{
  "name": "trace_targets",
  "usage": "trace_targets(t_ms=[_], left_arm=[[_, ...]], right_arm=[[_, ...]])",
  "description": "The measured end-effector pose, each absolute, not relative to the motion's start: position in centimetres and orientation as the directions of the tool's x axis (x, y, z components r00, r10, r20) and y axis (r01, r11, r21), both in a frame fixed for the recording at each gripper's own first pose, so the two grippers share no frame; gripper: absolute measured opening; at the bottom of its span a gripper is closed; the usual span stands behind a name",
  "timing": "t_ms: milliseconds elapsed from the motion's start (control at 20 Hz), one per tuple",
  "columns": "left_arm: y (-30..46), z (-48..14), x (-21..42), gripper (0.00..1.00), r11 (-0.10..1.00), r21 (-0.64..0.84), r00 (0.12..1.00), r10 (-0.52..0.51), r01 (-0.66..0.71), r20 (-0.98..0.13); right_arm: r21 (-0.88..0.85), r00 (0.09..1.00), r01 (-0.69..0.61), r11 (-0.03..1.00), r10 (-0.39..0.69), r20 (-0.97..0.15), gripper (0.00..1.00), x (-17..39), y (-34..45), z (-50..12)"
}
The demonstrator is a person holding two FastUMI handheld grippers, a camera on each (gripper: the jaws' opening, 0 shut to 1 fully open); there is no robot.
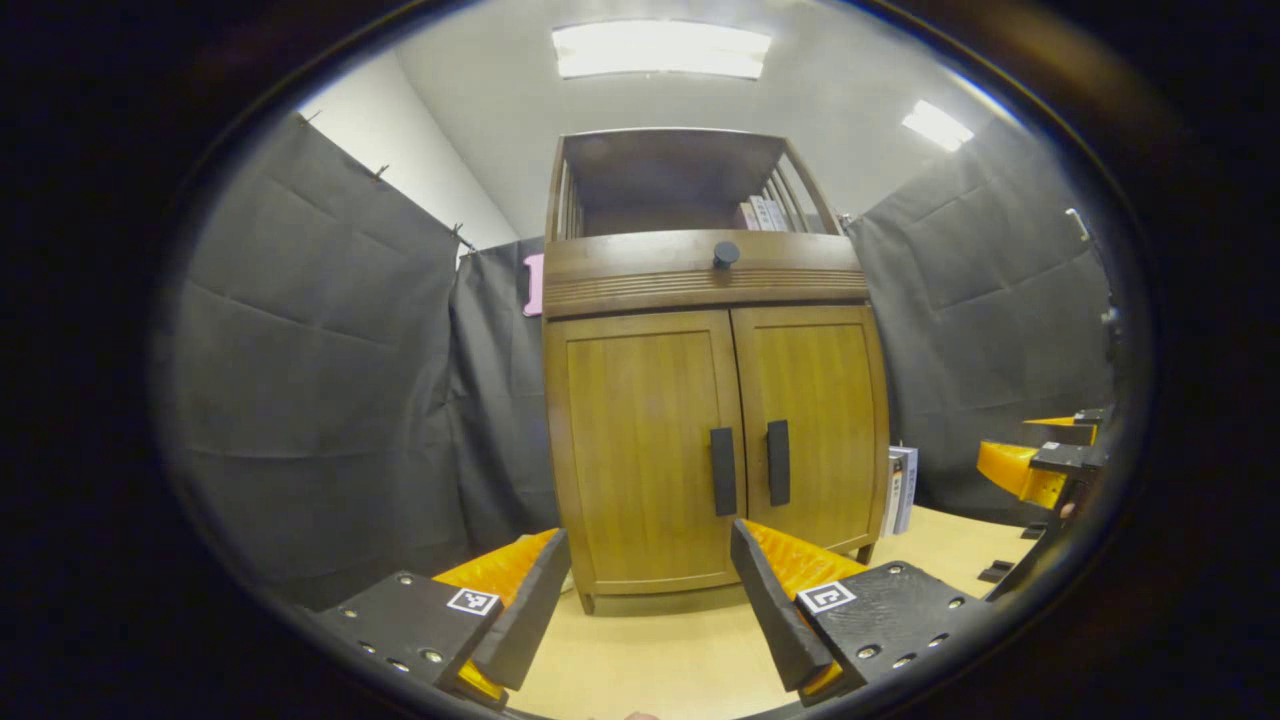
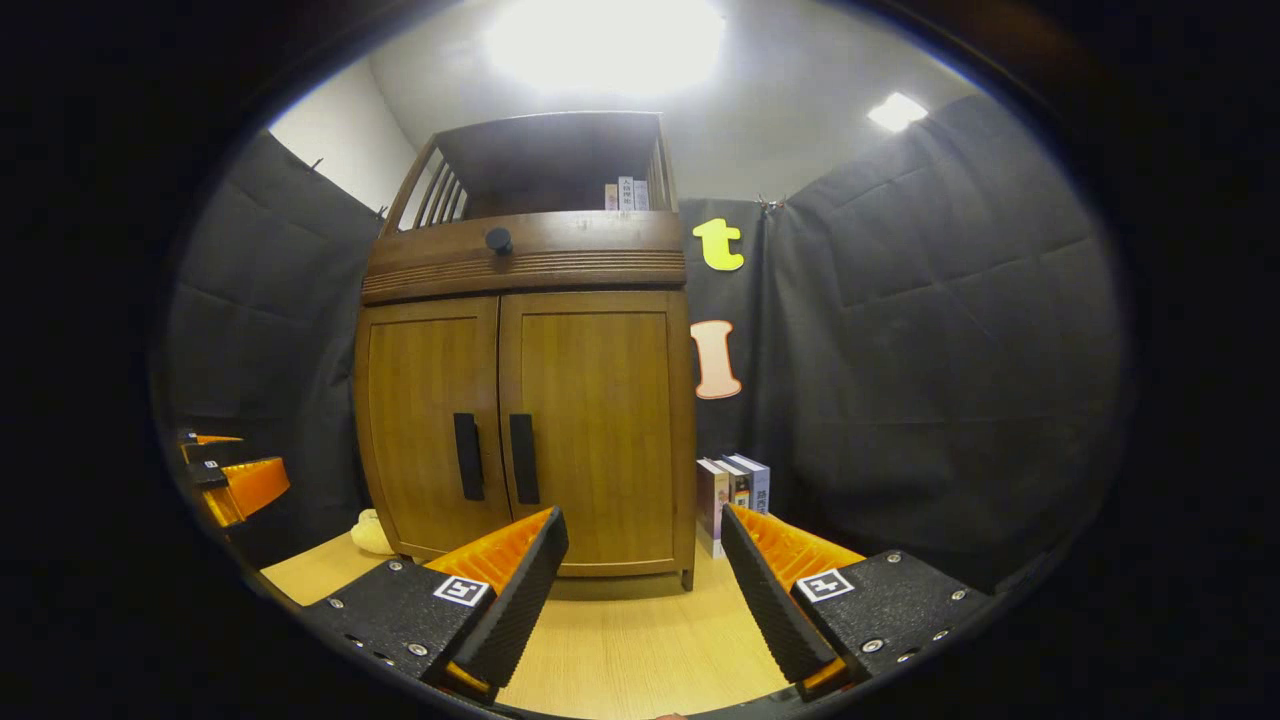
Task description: Open the right door of the double-door shoe cabinet with the right hand, and open the left door with the left hand.
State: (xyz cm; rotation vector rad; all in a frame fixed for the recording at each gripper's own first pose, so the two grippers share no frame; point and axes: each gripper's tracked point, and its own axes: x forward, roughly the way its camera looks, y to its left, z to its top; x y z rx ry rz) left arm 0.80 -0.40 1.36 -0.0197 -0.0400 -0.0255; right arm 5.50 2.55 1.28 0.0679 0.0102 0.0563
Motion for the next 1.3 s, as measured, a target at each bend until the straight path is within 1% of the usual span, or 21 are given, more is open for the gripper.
trace_targets(t_ms=[300,450,500,750,850,900,1000,1050,1100,1300], left_arm=[[1.1,1.3,2.5,0.98,0.999,-0.020,0.999,0.027,-0.026,0.022],[2.7,1.2,2.4,0.98,0.997,-0.014,0.997,0.077,-0.077,0.019],[3.0,1.4,2.4,0.92,0.996,-0.019,0.996,0.088,-0.088,0.021],[5.5,1.5,1.6,0.92,0.988,-0.015,0.988,0.153,-0.153,0.022],[5.6,1.5,1.2,0.92,0.984,-0.011,0.984,0.179,-0.179,0.020],[5.9,1.6,1.1,0.98,0.981,-0.008,0.981,0.195,-0.195,0.019],[6.4,1.9,0.6,0.98,0.975,0.000,0.974,0.224,-0.224,0.018],[6.7,1.9,0.4,0.98,0.971,0.005,0.971,0.239,-0.239,0.018],[6.9,1.9,0.4,0.98,0.967,0.011,0.967,0.254,-0.254,0.018],[7.9,1.9,-0.2,0.98,0.949,0.026,0.949,0.314,-0.314,0.010]], right_arm=[[0.069,0.992,-0.120,0.990,0.119,0.030,0.95,10.4,5.3,3.0],[0.075,0.987,-0.157,0.985,0.153,0.048,0.95,13.3,7.2,3.6],[0.077,0.985,-0.168,0.983,0.165,0.051,0.95,14.2,7.8,3.8],[0.080,0.972,-0.231,0.970,0.226,0.071,0.95,17.9,11.2,4.3],[0.074,0.969,-0.245,0.967,0.240,0.066,0.95,19.2,12.2,3.9],[0.074,0.967,-0.251,0.965,0.247,0.063,0.95,19.9,12.6,3.7],[0.076,0.966,-0.257,0.964,0.253,0.052,0.95,21.3,13.5,3.2],[0.082,0.965,-0.260,0.962,0.258,0.042,0.93,22.0,13.8,2.8],[0.091,0.964,-0.267,0.959,0.266,0.028,0.95,22.5,14.2,2.3],[0.121,0.960,-0.276,0.953,0.280,-0.015,0.95,24.5,15.6,1.0]])
